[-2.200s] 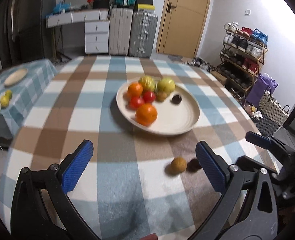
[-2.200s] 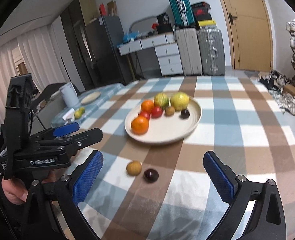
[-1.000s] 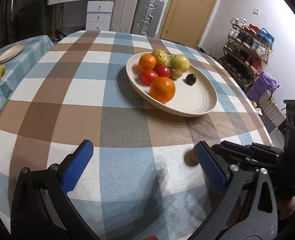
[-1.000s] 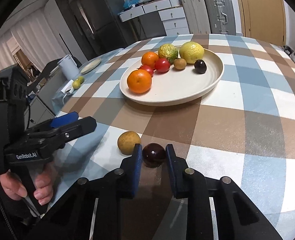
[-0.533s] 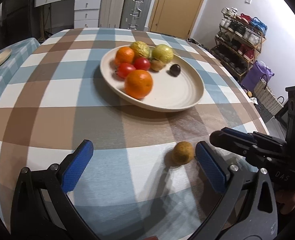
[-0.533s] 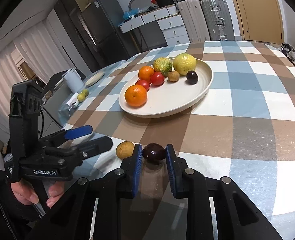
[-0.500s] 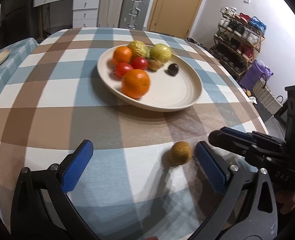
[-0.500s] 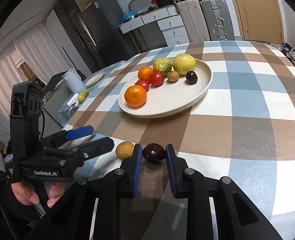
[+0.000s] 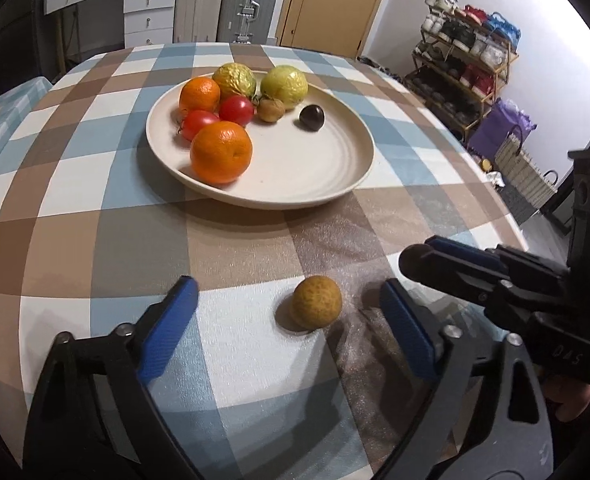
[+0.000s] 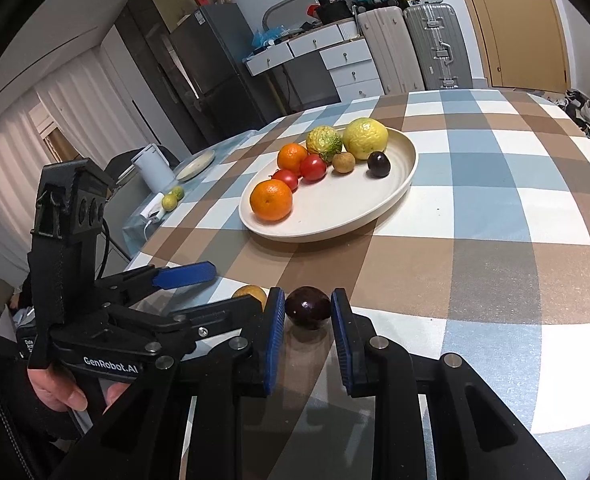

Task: Organize fruits
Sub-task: 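Grasp the second dark plum with the right gripper while the left gripper grasps the brown fruit, then carry the plum and brown fruit onto the cream plate and release both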

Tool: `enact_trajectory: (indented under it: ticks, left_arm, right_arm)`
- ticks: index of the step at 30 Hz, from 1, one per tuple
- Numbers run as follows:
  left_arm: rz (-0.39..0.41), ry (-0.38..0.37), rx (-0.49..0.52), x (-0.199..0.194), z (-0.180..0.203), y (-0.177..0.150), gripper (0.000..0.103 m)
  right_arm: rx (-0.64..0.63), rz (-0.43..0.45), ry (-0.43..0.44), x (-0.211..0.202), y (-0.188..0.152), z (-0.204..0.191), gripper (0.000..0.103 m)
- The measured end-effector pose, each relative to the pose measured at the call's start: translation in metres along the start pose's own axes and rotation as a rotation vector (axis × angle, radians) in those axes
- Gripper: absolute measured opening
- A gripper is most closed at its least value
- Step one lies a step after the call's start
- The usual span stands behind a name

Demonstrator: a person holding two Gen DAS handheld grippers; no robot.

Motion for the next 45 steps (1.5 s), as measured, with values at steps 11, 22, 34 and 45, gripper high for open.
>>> enact_trajectory:
  ticks: [11, 22, 34, 45]
  left_arm:
    - [-0.043, -0.051, 0.028, 0.003, 0.006, -0.004, 0.023]
    - [0.012, -0.082, 0.06, -0.012, 0.013, 0.013, 0.023]
    - [0.071, -0.091, 0.044, -0.01, 0.011, 0.076, 0.023]
    - [0.059, -0.08, 0.003, 0.027, 0.005, 0.121, 0.023]
  right_arm:
    - [-0.009, 0.004, 0.019, -0.003, 0.002, -0.002, 0.024]
    - [0.028, 0.019, 0.011, -0.006, 0.006, 0.007, 0.024]
    - [0.051, 0.08, 0.028, -0.007, 0.053, 0.02, 0.024]
    - [0.042, 0.09, 0.028, 0.021, 0.117, 0.034, 0.024]
Point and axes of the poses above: each gripper's, at about its wrist camera, not at the fingertips, and x roughly the way its jaws point, z to its right, y to its top, the point moved 6 cm from there along x, roughly the way its jaws point, and after that the axes turned 2 degrees about -x, right-handed, at the moved point
